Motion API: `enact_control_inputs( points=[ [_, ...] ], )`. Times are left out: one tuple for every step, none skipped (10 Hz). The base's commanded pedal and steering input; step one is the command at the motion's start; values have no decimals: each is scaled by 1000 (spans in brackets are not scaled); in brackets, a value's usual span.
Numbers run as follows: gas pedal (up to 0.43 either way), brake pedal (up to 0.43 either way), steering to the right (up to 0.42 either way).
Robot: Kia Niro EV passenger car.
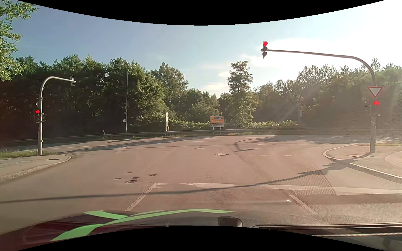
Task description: Follow the waypoints while adhering to traffic rules and regulations
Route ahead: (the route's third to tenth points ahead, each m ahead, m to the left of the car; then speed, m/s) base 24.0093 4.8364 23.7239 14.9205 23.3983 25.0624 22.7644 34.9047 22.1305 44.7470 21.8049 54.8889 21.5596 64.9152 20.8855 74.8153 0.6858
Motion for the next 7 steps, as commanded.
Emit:
enact_control_inputs(
  points=[
    [0, 30, 7],
    [0, 37, 7],
    [0, 37, 7],
    [0, 43, 7],
    [0, 43, 7],
    [0, 49, 7],
    [0, 49, 7]
  ],
)
